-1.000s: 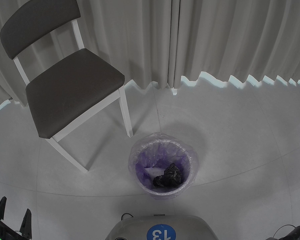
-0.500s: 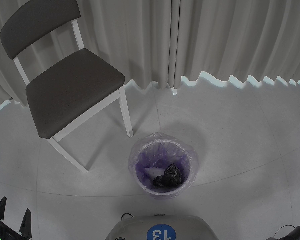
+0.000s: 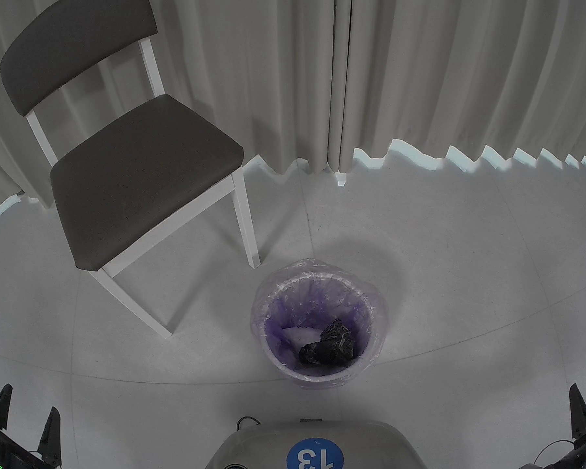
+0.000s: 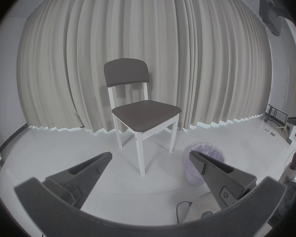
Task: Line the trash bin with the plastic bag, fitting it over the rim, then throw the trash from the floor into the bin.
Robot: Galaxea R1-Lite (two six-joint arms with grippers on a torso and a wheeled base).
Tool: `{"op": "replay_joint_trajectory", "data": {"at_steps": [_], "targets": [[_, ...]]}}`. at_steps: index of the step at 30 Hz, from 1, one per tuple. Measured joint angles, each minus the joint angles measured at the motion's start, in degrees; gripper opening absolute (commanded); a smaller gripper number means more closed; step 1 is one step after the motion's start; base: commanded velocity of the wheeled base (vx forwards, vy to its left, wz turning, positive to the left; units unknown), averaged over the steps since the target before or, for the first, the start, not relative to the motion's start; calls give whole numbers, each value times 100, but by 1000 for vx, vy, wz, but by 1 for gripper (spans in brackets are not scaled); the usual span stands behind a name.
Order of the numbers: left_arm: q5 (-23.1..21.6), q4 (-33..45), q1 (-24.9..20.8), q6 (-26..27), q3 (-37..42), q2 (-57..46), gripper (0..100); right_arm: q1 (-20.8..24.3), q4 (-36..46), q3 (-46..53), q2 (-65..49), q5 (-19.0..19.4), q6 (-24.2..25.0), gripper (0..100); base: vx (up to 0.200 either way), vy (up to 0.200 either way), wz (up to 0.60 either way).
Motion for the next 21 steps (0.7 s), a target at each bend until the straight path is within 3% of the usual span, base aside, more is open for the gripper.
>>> {"op": "replay_joint_trajectory", "data": {"at_steps": [4, 7, 9, 11, 14, 21], "targets": [[-11, 0, 0, 0, 0, 0, 100, -4, 9, 2, -1, 436, -63, 100, 0, 0, 0], [-13, 1, -2, 4, 0, 0, 100, -9, 123, 9, -1, 502, -290, 100, 0, 0, 0], [-16, 1, -2, 6, 0, 0, 100, -15, 178, 9, -1, 299, -332, 100, 0, 0, 0], [-21, 1, -2, 9, 0, 0, 100, -20, 258, 9, -1, -188, -328, 100, 0, 0, 0], [-24, 1, -2, 11, 0, 0, 100, -20, 327, 9, -1, -499, -352, 100, 0, 0, 0], [-29, 4, -2, 15, 0, 0, 100, -15, 354, 9, -1, -524, -233, 100, 0, 0, 0]]}}
